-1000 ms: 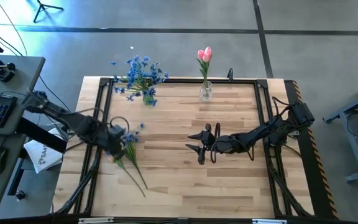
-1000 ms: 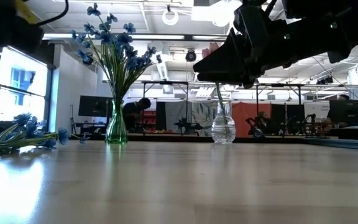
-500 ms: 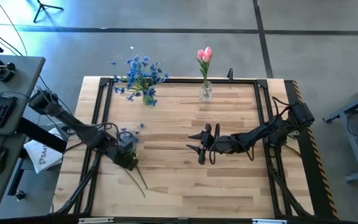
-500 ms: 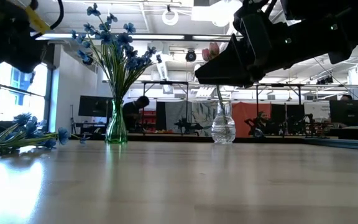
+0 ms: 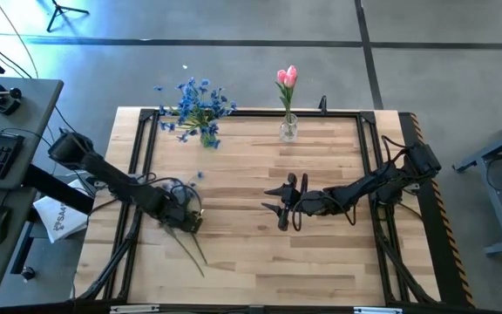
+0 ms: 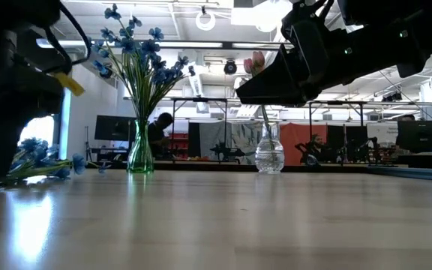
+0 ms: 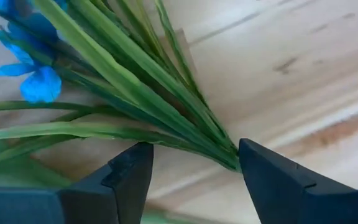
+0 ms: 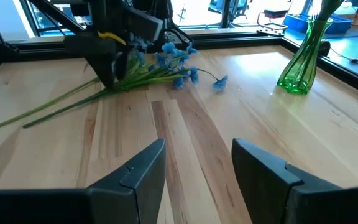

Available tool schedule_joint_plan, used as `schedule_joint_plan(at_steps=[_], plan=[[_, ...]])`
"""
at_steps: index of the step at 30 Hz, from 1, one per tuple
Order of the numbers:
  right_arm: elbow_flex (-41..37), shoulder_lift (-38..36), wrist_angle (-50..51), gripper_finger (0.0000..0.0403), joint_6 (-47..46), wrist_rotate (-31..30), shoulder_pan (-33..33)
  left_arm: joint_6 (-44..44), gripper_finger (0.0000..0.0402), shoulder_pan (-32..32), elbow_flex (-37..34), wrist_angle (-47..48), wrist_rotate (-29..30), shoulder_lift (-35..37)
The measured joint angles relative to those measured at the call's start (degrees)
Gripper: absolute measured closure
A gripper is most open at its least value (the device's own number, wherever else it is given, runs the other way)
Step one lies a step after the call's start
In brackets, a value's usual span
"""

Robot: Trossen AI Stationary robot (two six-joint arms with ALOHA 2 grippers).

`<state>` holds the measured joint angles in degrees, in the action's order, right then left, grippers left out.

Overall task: Sort flowers into vase by color
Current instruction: Put the blue flowers into the green vase

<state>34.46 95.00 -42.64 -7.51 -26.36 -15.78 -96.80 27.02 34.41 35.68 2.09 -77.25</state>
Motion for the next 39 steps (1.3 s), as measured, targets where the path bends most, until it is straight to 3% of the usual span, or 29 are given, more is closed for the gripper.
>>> schedule_joint_plan(at_steps=[4, 11, 15, 17, 21, 24, 30, 34, 39], plan=[[0.0, 0.0, 0.01, 0.0222, -0.12, -0.01, -0.01, 3.34, 0.0214, -2.03, 0.09, -0.8, -0.49, -2.06], [-0.02, 0.0, 0.45, 0.0222, -0.24, -0.34, -0.67, 9.59, 0.0319, -5.13, 0.02, -2.85, -1.32, -3.0], [-1.17, -0.86, 2.56, 0.0222, -0.13, -5.23, -3.46, 13.92, 0.0384, -4.97, -0.03, -7.76, 2.14, -3.16], [-2.71, -2.6, 3.78, 0.0222, -1.06, -7.0, -4.59, 17.35, 0.0394, -3.95, 0.07, -13.03, 5.24, -2.81], [-7.66, -7.19, 4.76, 0.0222, -5.6, -7.39, -6.19, 32.11, 0.0389, -2.98, 0.02, -26.57, 10.81, -2.17], [-11.27, -9.13, 4.2, 0.0222, -7.67, -4.29, -7.29, 46.39, 0.0394, -3.9, 0.07, -36.13, 17.62, -2.12], [-13.69, -5.48, -2.84, 0.0222, -11.95, -2.46, -8.27, 78.63, 0.0399, -7.91, 0.07, -53.94, 30.37, -2.3], [-11.08, 1.21, -15.09, 0.0222, -6.96, -3.75, -8.03, 95.48, 0.04, -11.07, 0.08, -67.07, 26.88, -3.29], [-4.99, 8.79, -29.99, 0.0221, 1.62, -4.69, -5.72, 103.59, 0.04, -12.88, 0.04, -73.29, 22.72, -3.59]])
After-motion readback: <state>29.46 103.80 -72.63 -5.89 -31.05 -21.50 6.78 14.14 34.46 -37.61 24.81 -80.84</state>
